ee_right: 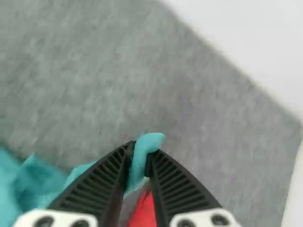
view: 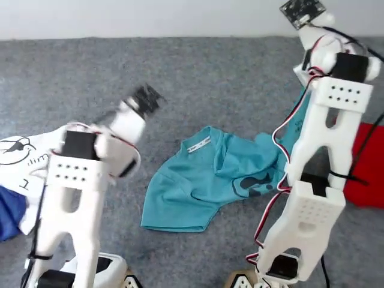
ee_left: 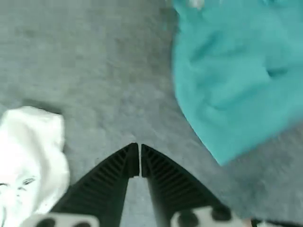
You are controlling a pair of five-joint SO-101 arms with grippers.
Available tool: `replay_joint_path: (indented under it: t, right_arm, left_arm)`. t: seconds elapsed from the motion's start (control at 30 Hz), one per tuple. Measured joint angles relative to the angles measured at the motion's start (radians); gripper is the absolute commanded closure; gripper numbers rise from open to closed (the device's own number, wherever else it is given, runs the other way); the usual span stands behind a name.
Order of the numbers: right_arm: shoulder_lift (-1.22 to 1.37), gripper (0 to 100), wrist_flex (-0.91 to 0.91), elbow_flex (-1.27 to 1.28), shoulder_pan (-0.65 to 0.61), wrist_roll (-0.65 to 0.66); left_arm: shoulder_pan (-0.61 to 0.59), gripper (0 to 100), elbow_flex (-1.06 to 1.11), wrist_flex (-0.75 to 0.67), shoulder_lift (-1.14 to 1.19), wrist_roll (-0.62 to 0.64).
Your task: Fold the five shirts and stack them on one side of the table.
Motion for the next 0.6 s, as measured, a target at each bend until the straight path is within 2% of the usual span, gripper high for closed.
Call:
replay_joint_path:
  t: [0.1, 0.17, 0.27, 0.5, 0.6]
  right_arm:
    - [0.031, 96.2, -0.083, 0.0, -0.018, 0.0]
    - [0.034, 87.9, -0.083, 0.0, -0.029, 0.0]
    - [0.032, 77.8, 0.012, 0.0, -0.046, -0.006]
    - [0.032, 77.1, 0.29, 0.0, -0.044, -0.044]
    - [0.031, 77.1, 0.316, 0.002, -0.035, -0.044]
  left_arm:
    - [0.061, 95, 0.133, 0.0, 0.0, -0.069]
    - [0.095, 90, 0.204, 0.0, 0.0, -0.11]
    - [0.13, 85, 0.276, 0.0, 0.0, -0.133]
    - [0.153, 84, 0.379, -0.048, 0.0, -0.14]
    - [0.153, 84, 0.428, -0.097, 0.0, -0.14]
